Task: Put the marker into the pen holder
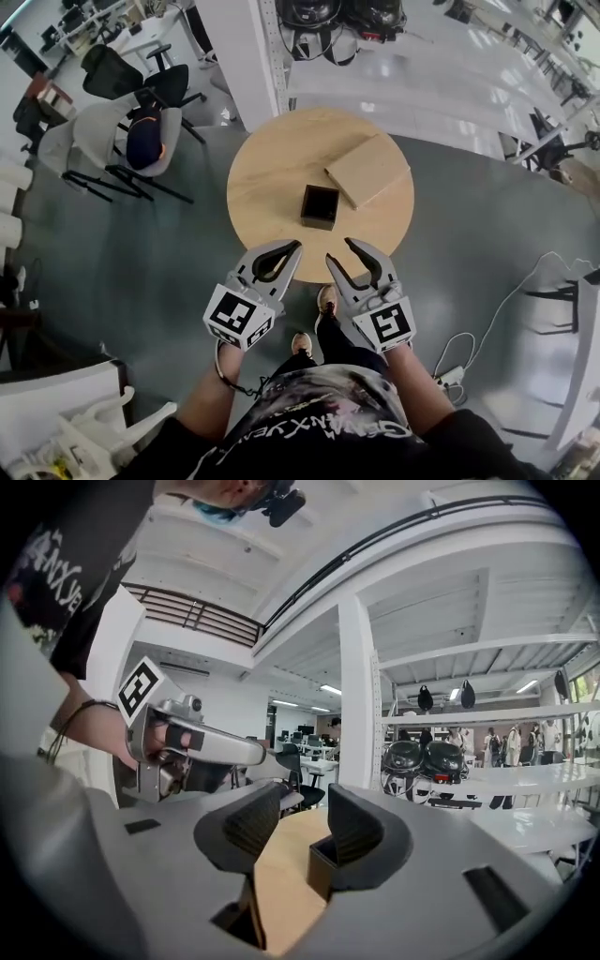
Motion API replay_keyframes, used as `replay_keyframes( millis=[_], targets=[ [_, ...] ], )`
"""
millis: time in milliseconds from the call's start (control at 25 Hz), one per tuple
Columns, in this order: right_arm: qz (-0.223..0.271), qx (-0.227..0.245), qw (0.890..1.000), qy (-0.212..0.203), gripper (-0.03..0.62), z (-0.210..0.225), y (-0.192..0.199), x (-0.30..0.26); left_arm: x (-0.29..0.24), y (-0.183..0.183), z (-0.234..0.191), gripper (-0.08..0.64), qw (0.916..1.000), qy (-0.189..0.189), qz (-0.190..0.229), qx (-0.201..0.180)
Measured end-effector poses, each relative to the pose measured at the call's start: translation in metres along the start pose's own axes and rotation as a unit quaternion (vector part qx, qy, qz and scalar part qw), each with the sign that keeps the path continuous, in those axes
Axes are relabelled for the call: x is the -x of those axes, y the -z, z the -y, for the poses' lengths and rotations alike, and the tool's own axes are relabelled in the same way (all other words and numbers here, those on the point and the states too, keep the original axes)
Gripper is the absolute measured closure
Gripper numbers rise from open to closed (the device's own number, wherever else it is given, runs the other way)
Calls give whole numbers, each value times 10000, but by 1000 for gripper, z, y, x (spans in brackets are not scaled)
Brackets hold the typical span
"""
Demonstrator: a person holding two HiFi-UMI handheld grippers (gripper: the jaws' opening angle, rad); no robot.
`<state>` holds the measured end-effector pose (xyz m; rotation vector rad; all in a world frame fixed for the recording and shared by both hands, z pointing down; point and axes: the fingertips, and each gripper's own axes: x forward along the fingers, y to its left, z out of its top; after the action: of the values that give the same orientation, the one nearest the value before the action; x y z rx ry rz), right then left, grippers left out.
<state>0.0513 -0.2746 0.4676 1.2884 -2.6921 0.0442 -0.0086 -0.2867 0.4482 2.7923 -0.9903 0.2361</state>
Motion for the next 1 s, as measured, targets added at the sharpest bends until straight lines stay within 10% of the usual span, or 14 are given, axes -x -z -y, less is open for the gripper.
replay_keyframes(
  millis=[560, 1000],
  targets=[
    [186, 111, 9995, 209, 446, -99, -69, 91, 98, -20, 78, 538, 9989, 410, 194, -66],
    [85, 75, 9997, -227, 459, -99, -79, 114, 97, -44, 101, 538, 9993, 187, 246, -217]
  ],
)
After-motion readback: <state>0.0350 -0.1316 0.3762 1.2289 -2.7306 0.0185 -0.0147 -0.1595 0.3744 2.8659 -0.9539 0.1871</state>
